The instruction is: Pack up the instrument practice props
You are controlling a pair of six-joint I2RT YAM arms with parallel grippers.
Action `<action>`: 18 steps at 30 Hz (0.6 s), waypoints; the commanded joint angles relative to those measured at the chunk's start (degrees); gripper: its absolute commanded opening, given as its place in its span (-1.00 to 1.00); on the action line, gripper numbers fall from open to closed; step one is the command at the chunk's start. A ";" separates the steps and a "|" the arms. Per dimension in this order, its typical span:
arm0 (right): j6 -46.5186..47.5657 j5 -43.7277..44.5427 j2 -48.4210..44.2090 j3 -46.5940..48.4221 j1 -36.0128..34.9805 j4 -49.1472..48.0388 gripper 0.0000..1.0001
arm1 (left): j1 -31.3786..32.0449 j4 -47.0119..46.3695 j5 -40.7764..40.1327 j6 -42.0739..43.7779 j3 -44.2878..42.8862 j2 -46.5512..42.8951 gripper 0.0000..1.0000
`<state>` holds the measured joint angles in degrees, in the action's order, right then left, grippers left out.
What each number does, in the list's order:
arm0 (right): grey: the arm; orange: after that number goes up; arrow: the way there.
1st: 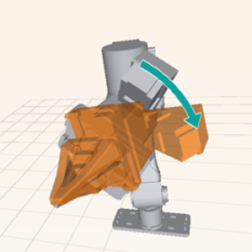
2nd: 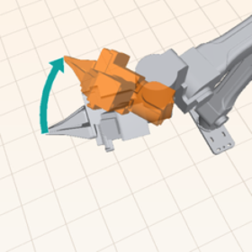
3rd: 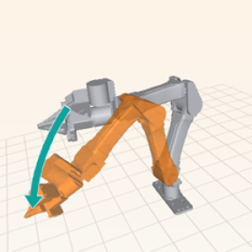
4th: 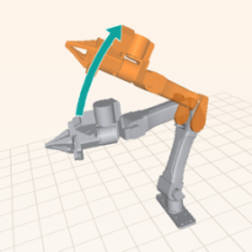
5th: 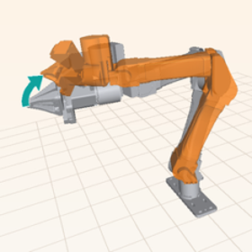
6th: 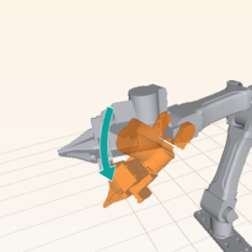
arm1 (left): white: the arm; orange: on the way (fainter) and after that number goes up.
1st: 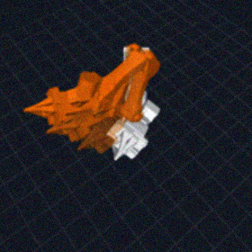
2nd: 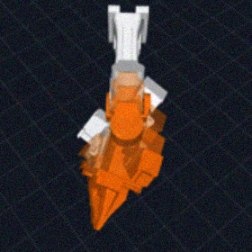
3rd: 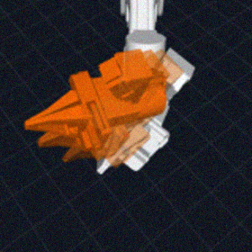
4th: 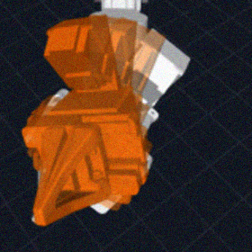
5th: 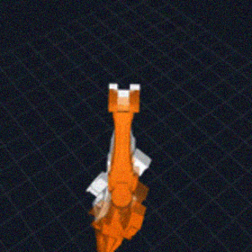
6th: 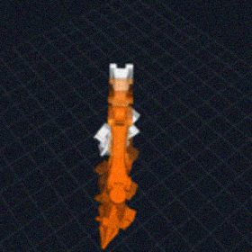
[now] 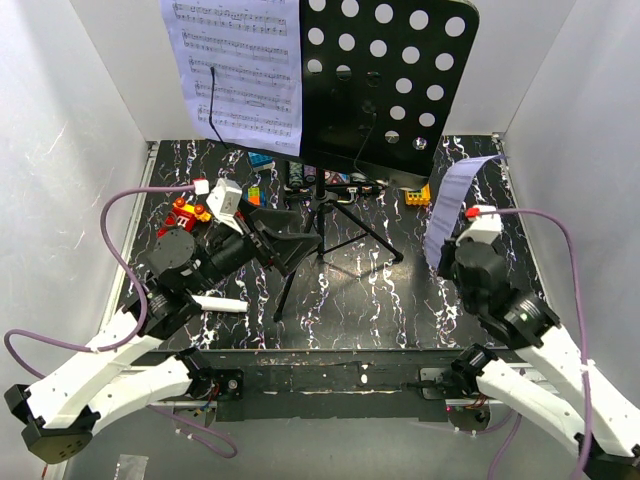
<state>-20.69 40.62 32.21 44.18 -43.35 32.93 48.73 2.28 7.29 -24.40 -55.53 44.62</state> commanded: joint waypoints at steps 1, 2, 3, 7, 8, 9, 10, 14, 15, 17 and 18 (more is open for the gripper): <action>-1.02 -10.71 6.63 5.82 8.79 -6.47 -0.97 | 0.05 1.58 -1.14 -2.49 1.56 -1.64 0.66; -1.63 -13.70 8.03 6.87 11.77 -6.56 -0.97 | 0.05 1.76 -1.31 -2.58 1.74 -1.99 0.66; -2.25 -16.60 9.18 7.92 15.02 -6.82 -0.97 | 0.05 1.93 -1.57 -2.67 1.91 -2.25 0.67; -5.84 -33.27 16.02 13.19 31.17 -7.18 -0.97 | 0.05 2.02 -2.45 -3.02 2.53 -2.87 0.68; -7.07 -37.76 17.96 14.43 36.18 -7.35 -0.97 | 0.05 2.02 -2.54 -3.11 2.62 -2.79 0.67; -8.83 -39.72 20.07 15.66 38.41 -8.05 -0.97 | 0.05 1.94 -2.54 -3.28 2.70 -2.70 0.67; -9.10 -40.18 22.00 17.06 39.74 -8.84 -0.97 | 0.05 1.85 -2.54 -3.46 2.79 -2.44 0.67; -13.92 -50.09 32.19 22.60 45.87 -13.22 -0.97 | 0.05 1.67 -2.19 -3.63 3.06 -1.56 0.67; -15.07 -52.20 34.65 24.27 47.47 -14.20 -0.97 | 0.05 1.58 -2.37 -3.63 3.14 -1.38 0.67; -16.31 -55.20 40.54 28.66 49.24 -15.43 -0.97 | 0.05 1.15 -2.63 -3.46 3.41 -0.94 0.68; -16.31 -55.47 42.57 31.90 49.33 -15.52 -0.97 | 0.05 0.88 -2.63 -3.37 3.41 -0.59 0.68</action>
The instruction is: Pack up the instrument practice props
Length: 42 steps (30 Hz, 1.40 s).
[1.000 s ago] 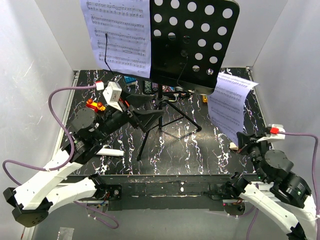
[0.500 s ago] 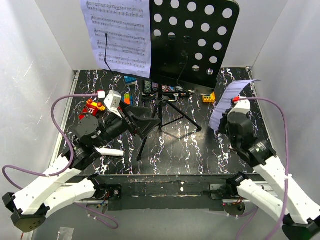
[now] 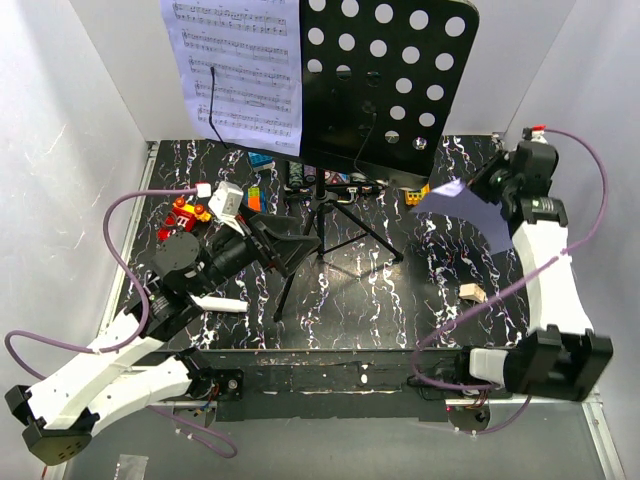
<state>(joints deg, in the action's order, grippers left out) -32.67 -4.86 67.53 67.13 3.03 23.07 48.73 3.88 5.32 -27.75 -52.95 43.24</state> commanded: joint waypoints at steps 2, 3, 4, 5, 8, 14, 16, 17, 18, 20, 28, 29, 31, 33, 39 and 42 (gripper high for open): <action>-3.81 -10.95 11.03 16.14 2.95 -5.32 -0.97 | 0.05 -0.98 -0.40 0.41 0.31 1.84 0.68; -3.37 -11.39 13.22 21.15 2.86 -3.66 -0.97 | 0.05 -0.72 -0.40 0.85 -0.05 2.37 0.68; -2.93 -11.31 15.25 25.37 2.95 -2.08 -0.97 | 0.05 -0.45 -0.40 1.20 -0.31 2.81 0.68; -2.93 -11.74 16.31 28.81 2.95 -1.89 -0.97 | 0.05 -0.36 -0.40 1.29 -0.49 3.25 0.68; -3.37 -14.55 18.16 31.66 2.86 -3.37 -0.97 | 0.05 -0.28 -0.31 1.47 0.03 3.51 0.68; -3.72 -13.94 15.88 10.34 4.08 -10.13 -0.97 | 0.05 -2.12 -0.66 -0.81 4.51 1.85 0.68; -5.73 -14.99 15.71 1.03 6.71 -13.12 -0.97 | 0.05 -2.39 -0.40 -1.78 6.01 1.14 0.68; -6.35 -15.44 15.97 -2.15 7.77 -13.92 -0.97 | 0.14 -2.39 -0.31 -2.31 6.36 0.88 0.68; -6.88 -15.70 16.32 -4.97 8.74 -14.10 -0.97 | 0.05 -2.39 -0.31 -2.57 6.80 0.62 0.68; -6.36 -15.44 17.63 -7.88 9.89 -12.45 -0.97 | 0.05 -2.30 -0.22 -3.10 7.42 0.00 0.69; -2.32 -9.38 20.19 -9.56 13.40 -2.24 -0.97 | 0.05 -2.56 0.48 -5.21 9.00 -0.62 0.69; -2.49 -9.20 19.84 -10.35 14.02 -2.41 -0.97 | 0.05 -2.30 0.74 -5.30 9.00 -0.62 0.69; -2.67 -8.24 19.49 -10.97 14.64 -2.33 -0.97 | 0.05 -1.95 0.66 -5.30 9.00 -0.88 0.69; -1.97 -6.05 20.18 -10.10 14.81 -0.49 -0.97 | 0.05 -1.16 0.31 -5.21 8.92 -1.32 0.69; 2.07 1.34 24.14 -3.95 15.25 7.68 -0.97 | 0.05 -0.19 -0.22 -4.86 9.09 -1.67 0.69; 2.96 3.19 26.33 -2.27 15.34 9.62 -0.97 | 0.05 -0.54 -0.05 -4.86 9.27 -1.23 0.69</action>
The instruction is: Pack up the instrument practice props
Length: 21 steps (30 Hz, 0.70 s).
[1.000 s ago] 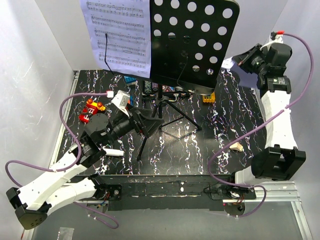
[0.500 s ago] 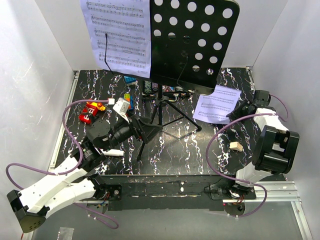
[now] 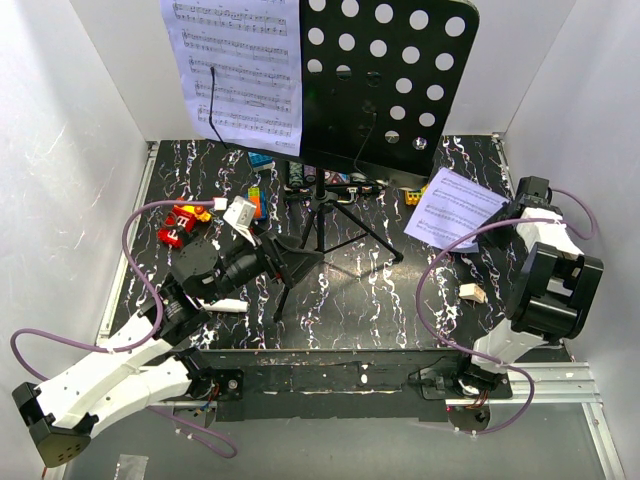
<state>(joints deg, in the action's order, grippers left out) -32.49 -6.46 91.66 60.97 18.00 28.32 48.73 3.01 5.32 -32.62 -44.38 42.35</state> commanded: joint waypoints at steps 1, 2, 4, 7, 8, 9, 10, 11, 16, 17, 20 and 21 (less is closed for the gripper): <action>3.04 5.66 2.47 3.89 0.46 4.64 -0.97 | 0.05 0.33 -0.05 0.19 0.70 -0.16 0.69; 3.31 6.19 2.73 3.81 0.72 4.82 -0.97 | 0.05 0.51 0.04 0.28 0.70 -0.16 0.69; 3.57 8.56 3.52 3.89 1.60 5.08 -0.97 | 0.05 0.77 -0.14 0.72 0.61 -0.07 0.69; 4.28 10.49 5.19 5.20 2.57 6.83 -0.97 | 0.05 1.30 -0.49 1.16 0.61 -0.07 0.70; 4.80 10.76 5.72 5.91 2.57 7.36 -0.97 | 0.05 1.21 -0.49 1.16 0.78 -0.07 0.70; 5.15 10.85 6.25 6.44 2.57 7.72 -0.97 | 0.05 0.95 -0.49 1.16 0.96 0.01 0.70; 5.16 10.51 6.86 6.96 2.57 8.15 -0.97 | 0.05 0.60 -0.58 1.16 1.22 -0.07 0.70; 4.98 10.33 7.13 7.32 2.57 8.16 -0.97 | 0.14 0.25 -0.58 1.07 1.66 -0.07 0.70; 5.24 7.53 7.39 8.90 2.57 7.90 -0.80 | 0.05 -0.89 -0.31 0.37 2.54 0.45 0.70; 5.33 6.90 7.40 9.08 2.48 7.63 -0.80 | 0.05 -1.16 -0.31 0.19 2.72 0.63 0.70; 6.38 4.53 9.06 10.30 1.43 7.89 -0.77 | 0.05 -1.34 0.12 -0.34 2.81 0.89 0.70; 6.56 4.61 9.59 10.48 1.08 8.24 -0.68 | 0.05 -1.16 0.21 -0.42 2.90 0.89 0.70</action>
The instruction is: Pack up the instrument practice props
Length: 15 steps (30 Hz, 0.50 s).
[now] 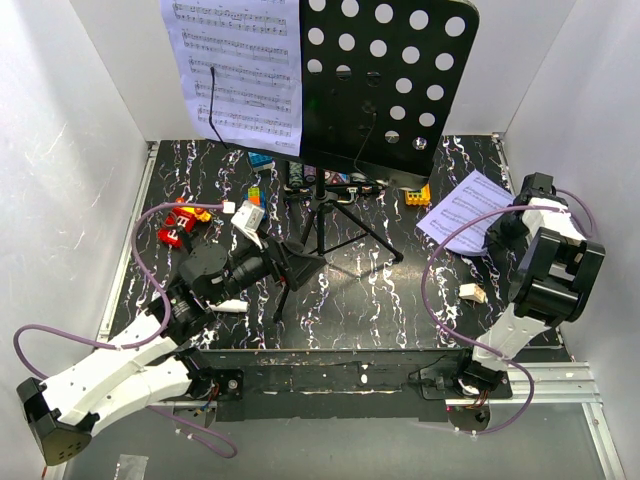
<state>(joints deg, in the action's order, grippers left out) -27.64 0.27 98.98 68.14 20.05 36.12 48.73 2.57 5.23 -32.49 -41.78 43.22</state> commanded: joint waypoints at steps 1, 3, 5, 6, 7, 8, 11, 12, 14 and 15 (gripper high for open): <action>1.88 -1.60 2.62 3.32 -1.42 0.70 -0.58 | 0.05 -0.55 0.30 -0.56 0.21 -0.15 0.70; 1.80 0.59 1.93 3.14 -1.86 0.79 -0.29 | 0.05 -0.11 0.04 -0.47 0.29 -0.77 0.70; 1.36 2.62 0.61 3.75 -1.95 1.76 -0.06 | 0.05 0.24 -0.49 -0.29 0.47 -1.56 0.70; 1.18 3.67 -0.18 4.36 -1.95 2.20 0.04 | 0.05 0.33 -0.66 -0.29 0.38 -1.82 0.70; 1.01 4.46 -1.15 5.24 -2.12 2.81 0.13 | 0.05 0.33 -0.84 -0.38 0.47 -1.91 0.71; 0.92 5.17 -2.03 6.47 -2.30 3.51 0.20 | 0.05 0.33 -0.84 -0.47 0.56 -2.00 0.71; 0.05 6.84 -4.05 9.81 -3.18 7.20 0.30 | 0.05 0.33 -0.84 -0.73 0.47 -1.83 0.71; -0.57 7.02 -5.01 10.78 -3.61 8.43 0.31 | 0.05 0.42 -0.84 -0.73 0.38 -1.83 0.71; -2.50 6.67 -7.56 10.79 -4.93 8.88 0.32 | 0.05 0.59 -1.10 -0.82 0.12 -1.91 0.71; -3.81 5.45 -9.31 9.83 -5.55 8.19 0.32 | 0.05 0.86 -1.28 -0.82 -0.14 -2.00 0.72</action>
<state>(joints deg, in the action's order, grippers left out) -27.59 5.08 97.19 75.66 16.75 41.95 48.73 2.63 5.02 -33.17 -41.69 41.93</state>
